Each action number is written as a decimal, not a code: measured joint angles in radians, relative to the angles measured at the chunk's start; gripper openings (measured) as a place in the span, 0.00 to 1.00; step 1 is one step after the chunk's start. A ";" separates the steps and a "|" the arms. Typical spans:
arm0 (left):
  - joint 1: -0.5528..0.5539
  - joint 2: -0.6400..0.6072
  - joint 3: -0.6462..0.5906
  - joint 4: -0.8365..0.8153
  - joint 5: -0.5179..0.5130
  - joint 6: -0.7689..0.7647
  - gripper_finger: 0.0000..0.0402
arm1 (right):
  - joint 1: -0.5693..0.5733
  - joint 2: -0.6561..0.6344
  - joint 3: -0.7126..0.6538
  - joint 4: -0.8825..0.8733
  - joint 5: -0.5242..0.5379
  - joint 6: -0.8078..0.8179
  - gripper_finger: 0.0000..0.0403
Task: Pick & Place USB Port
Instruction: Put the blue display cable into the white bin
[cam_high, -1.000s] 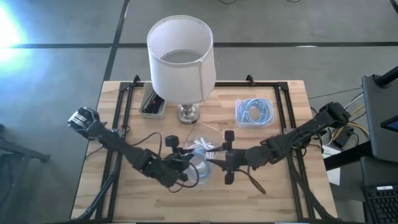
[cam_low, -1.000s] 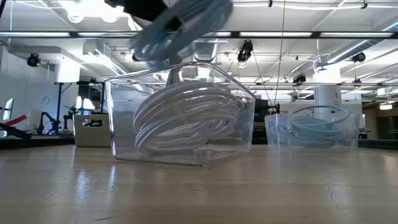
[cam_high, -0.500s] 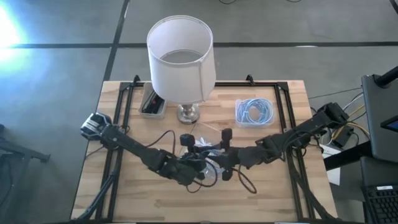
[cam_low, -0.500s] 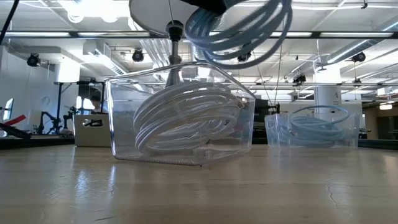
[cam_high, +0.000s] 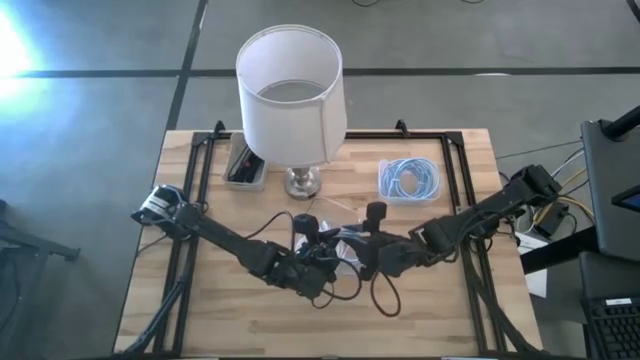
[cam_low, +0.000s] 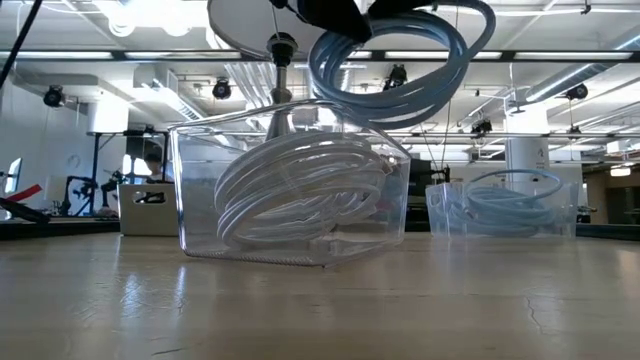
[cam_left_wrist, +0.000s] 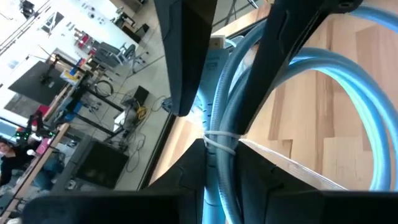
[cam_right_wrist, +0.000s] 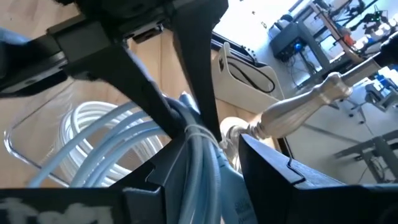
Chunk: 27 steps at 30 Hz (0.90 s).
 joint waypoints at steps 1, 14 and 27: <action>0.000 0.000 0.000 0.000 -0.001 0.001 0.16 | 0.000 0.000 0.004 -0.011 -0.001 -0.004 0.35; -0.001 -0.006 0.013 -0.001 -0.010 0.054 0.16 | 0.008 0.002 0.043 -0.100 -0.018 0.075 0.36; -0.002 -0.006 0.018 0.055 0.019 0.053 0.16 | 0.009 0.002 0.033 -0.131 0.004 0.113 0.34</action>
